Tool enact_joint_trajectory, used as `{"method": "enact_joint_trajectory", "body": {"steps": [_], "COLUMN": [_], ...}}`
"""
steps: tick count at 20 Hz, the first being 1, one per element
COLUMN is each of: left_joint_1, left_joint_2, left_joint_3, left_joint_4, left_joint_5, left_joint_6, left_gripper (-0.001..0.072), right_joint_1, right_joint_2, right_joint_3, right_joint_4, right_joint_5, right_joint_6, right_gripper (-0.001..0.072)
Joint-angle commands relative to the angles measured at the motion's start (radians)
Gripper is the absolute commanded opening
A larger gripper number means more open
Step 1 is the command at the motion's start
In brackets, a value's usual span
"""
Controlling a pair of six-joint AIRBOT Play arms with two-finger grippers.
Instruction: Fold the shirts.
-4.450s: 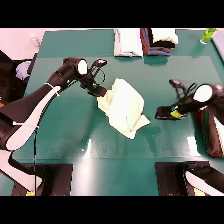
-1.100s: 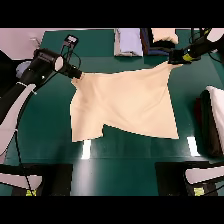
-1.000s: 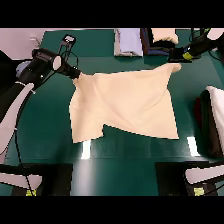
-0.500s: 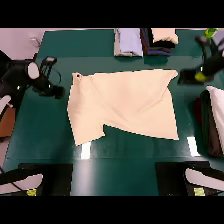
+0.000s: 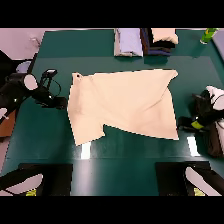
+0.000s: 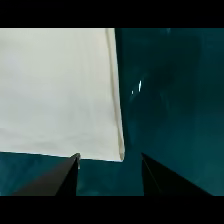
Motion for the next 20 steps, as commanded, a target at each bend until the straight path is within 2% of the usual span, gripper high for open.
{"method": "enact_joint_trajectory", "body": {"steps": [1, 6, 9, 10, 11, 12, 13, 18, 20], "left_joint_1": [0.0, 0.0, 0.0, 0.0, 0.0, 0.0, 0.0, 0.0, 0.0], "left_joint_2": [0.003, 0.003, 0.003, 0.003, 0.003, 0.003, -0.002, -0.109, -0.156], "left_joint_3": [-0.007, -0.007, -0.007, -0.007, -0.007, -0.007, -0.007, -0.007, -0.007], "left_joint_4": [-0.017, -0.017, -0.017, -0.017, -0.017, -0.017, -0.017, -0.08, -0.1], "left_joint_5": [0.003, 0.003, -0.002, -0.002, -0.002, 0.001, 0.007, 0.031, 0.091], "left_joint_6": [0.003, 0.004, 0.004, 0.003, 0.003, 0.009, 0.019, 0.061, 0.062], "left_gripper": [0.0499, 0.05, 0.05, 0.05, 0.05, 0.0501, 0.0501, 0.051, 0.051], "right_joint_1": [-0.014, 0.055, 0.095, 0.097, 0.097, 0.097, 0.097, 0.097, 0.097], "right_joint_2": [0.009, -0.048, -0.055, -0.055, -0.055, -0.055, -0.055, -0.055, -0.055], "right_joint_3": [-0.1, -0.1, -0.099, -0.098, -0.098, -0.098, -0.098, -0.098, -0.098], "right_joint_4": [0.022, 0.077, 0.071, 0.07, 0.069, 0.063, 0.052, 0.047, 0.047], "right_joint_5": [-0.027, -0.083, -0.116, -0.117, -0.114, -0.111, -0.105, -0.105, -0.104], "right_joint_6": [0.028, 0.046, 0.055, 0.054, 0.053, 0.051, 0.051, 0.051, 0.051], "right_gripper": [0.045, 0.0448, 0.0363, 0.0309, 0.0161, 0.0047, 0.0028, 0.0028, 0.0028]}}
